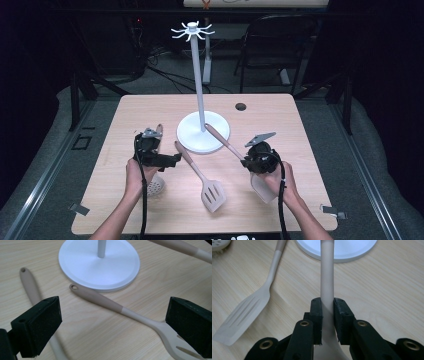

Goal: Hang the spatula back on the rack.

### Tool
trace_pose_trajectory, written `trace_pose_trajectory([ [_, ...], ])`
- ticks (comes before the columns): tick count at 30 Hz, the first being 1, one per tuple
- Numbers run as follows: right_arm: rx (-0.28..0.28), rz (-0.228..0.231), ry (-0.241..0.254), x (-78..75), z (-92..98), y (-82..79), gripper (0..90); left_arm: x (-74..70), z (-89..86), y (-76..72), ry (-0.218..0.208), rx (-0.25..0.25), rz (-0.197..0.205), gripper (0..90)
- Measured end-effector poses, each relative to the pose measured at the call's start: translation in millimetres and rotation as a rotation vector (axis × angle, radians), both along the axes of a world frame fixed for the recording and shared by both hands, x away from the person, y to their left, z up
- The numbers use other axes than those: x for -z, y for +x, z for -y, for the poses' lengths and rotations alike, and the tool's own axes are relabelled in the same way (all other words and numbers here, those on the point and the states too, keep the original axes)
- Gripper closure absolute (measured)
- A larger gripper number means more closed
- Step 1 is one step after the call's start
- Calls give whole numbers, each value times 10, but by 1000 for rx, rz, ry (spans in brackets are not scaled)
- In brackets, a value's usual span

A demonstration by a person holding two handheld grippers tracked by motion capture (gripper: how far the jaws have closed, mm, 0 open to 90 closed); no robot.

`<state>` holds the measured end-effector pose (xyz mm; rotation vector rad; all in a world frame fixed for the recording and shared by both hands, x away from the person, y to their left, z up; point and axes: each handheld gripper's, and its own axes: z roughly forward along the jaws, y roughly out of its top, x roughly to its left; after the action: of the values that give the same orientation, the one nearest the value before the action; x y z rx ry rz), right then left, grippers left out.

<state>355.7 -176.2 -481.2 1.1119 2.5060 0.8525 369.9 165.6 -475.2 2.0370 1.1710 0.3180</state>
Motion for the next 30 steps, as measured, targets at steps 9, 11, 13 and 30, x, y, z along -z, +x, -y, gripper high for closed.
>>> trace_pose_trajectory([
  [9,-18,22,2,-72,-139,95,785,-1,121,67,-28,21,-21,11],
  [11,-22,25,3,-82,-178,111,786,-8,144,81,-30,23,-23,15],
  [13,-29,30,8,-83,-210,125,785,-13,175,96,-36,26,-28,20],
  [30,-53,81,15,-103,-344,135,786,-50,582,284,-57,89,-43,83],
])
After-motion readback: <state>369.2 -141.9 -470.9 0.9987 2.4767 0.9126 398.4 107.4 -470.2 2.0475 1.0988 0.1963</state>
